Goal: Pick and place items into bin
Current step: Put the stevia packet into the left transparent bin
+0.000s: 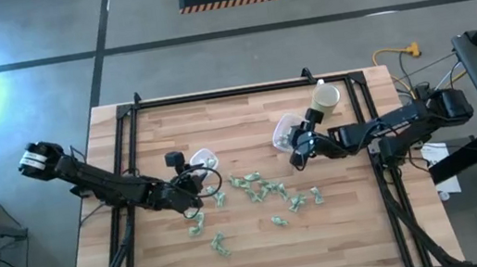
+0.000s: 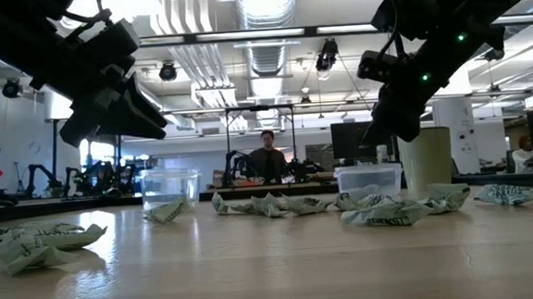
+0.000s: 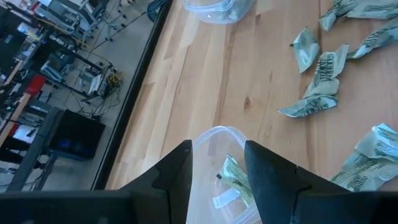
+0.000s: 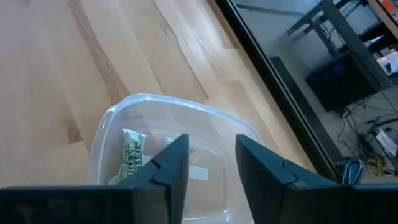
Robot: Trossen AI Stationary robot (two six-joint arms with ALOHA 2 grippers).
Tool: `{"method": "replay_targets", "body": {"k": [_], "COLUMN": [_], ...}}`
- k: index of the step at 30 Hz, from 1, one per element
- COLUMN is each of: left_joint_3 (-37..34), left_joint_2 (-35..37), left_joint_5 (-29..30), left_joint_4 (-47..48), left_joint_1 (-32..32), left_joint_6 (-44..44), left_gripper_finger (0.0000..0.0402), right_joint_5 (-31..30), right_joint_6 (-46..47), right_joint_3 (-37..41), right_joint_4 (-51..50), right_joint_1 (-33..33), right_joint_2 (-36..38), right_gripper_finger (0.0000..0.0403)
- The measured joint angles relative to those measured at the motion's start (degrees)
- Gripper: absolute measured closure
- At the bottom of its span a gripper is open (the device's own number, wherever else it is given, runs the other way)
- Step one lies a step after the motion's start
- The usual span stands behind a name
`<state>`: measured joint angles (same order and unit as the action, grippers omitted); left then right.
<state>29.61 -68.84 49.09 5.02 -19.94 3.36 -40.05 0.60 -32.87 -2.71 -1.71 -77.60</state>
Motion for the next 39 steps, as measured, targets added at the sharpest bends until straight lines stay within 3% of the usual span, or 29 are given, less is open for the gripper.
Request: {"method": "replay_targets", "body": {"k": [3, 8, 10, 25, 39], "left_joint_3": [0.0, 0.0, 0.0, 0.5, 4.1], "left_joint_2": [0.0, -0.2, -0.7, -11.8, -20.5], "left_joint_5": [-6.4, -28.5, -32.4, -32.2, -33.9], "left_joint_4": [0.0, -0.1, -1.0, -9.6, -10.6], "left_joint_1": [0.0, 0.0, -0.1, 1.9, 3.4], "left_joint_6": [0.0, 0.1, -0.1, 1.1, 1.5], "left_gripper_finger": [0.0272, 0.0272, 0.0272, 0.0272, 0.0272], "right_joint_5": [1.9, 7.2, 8.7, 9.2, 9.3], "right_joint_6": [-1.7, -3.1, -3.2, -3.0, -2.5], "right_joint_3": [-0.1, -0.1, -0.1, -0.1, -0.1], "right_joint_4": [0.0, 0.1, 0.1, 0.1, 0.0], "right_joint_1": [1.0, 2.4, 3.0, 4.1, 4.2], "right_joint_2": [1.0, 2.7, 3.4, 4.0, 4.0], "right_gripper_finger": [0.0269, 0.0275, 0.0279, 0.0298, 0.0306]}}
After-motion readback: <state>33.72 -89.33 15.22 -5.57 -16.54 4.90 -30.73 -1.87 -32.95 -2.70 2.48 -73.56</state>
